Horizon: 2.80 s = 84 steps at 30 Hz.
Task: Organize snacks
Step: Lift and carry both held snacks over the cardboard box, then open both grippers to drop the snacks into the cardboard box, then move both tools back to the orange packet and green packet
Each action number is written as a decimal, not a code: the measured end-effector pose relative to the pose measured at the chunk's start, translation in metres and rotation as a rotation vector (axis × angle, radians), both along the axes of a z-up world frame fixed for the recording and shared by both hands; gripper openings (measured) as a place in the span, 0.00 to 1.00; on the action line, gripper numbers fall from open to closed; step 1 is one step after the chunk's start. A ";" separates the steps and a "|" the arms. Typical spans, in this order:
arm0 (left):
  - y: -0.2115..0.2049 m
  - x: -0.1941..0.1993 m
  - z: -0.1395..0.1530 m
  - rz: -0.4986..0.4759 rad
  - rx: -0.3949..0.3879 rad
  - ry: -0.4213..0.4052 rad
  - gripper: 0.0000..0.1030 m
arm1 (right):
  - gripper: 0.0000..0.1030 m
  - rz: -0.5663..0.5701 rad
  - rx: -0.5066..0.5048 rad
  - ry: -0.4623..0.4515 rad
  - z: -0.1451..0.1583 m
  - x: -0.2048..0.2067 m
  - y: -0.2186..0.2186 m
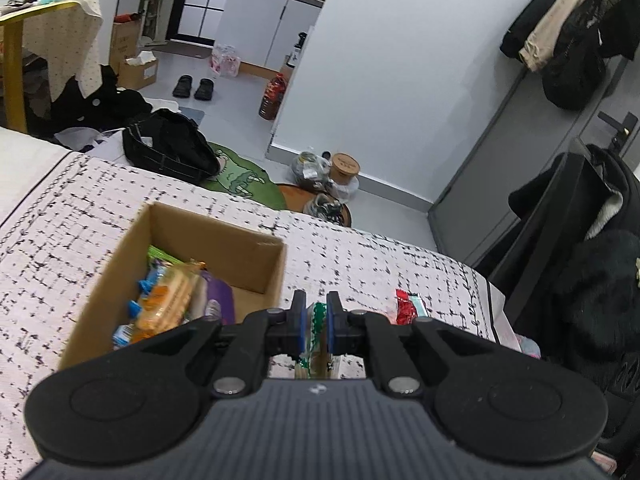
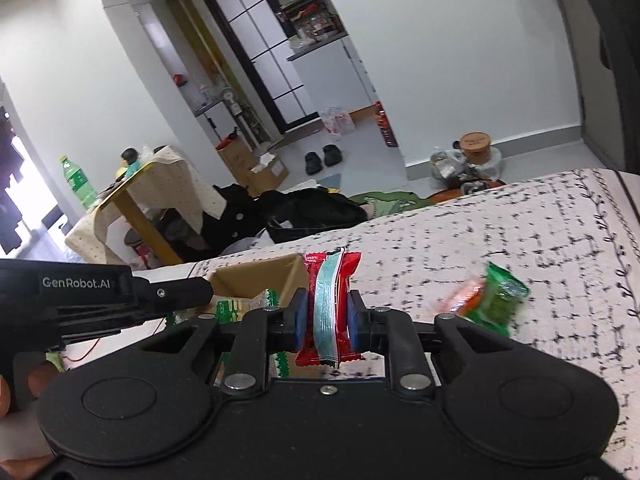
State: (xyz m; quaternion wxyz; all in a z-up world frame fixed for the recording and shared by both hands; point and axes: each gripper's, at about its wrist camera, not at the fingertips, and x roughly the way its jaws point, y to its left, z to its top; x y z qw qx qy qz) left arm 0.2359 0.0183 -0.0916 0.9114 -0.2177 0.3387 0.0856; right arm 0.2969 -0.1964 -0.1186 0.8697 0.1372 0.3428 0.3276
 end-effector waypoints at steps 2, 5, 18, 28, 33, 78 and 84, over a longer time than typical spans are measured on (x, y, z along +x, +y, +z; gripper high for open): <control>0.006 -0.002 0.002 0.013 0.005 -0.002 0.08 | 0.19 0.010 0.004 -0.001 0.000 0.001 0.006; 0.016 -0.005 0.004 0.032 0.004 -0.004 0.08 | 0.19 0.033 0.009 -0.006 0.003 -0.001 0.015; 0.065 -0.019 0.002 0.134 0.009 0.009 0.08 | 0.20 0.149 0.008 0.029 0.003 -0.011 0.056; 0.083 -0.031 -0.021 0.156 -0.020 0.057 0.08 | 0.20 0.215 -0.046 0.055 -0.003 -0.022 0.082; 0.087 -0.031 -0.030 0.160 -0.027 0.084 0.09 | 0.32 0.184 -0.070 0.053 -0.001 -0.023 0.079; 0.000 -0.019 -0.031 0.041 0.088 0.137 1.00 | 1.00 -0.099 -0.087 0.043 -0.015 -0.017 -0.046; -0.015 -0.011 -0.034 -0.005 0.074 0.142 1.00 | 1.00 -0.122 -0.091 0.050 -0.020 -0.014 -0.058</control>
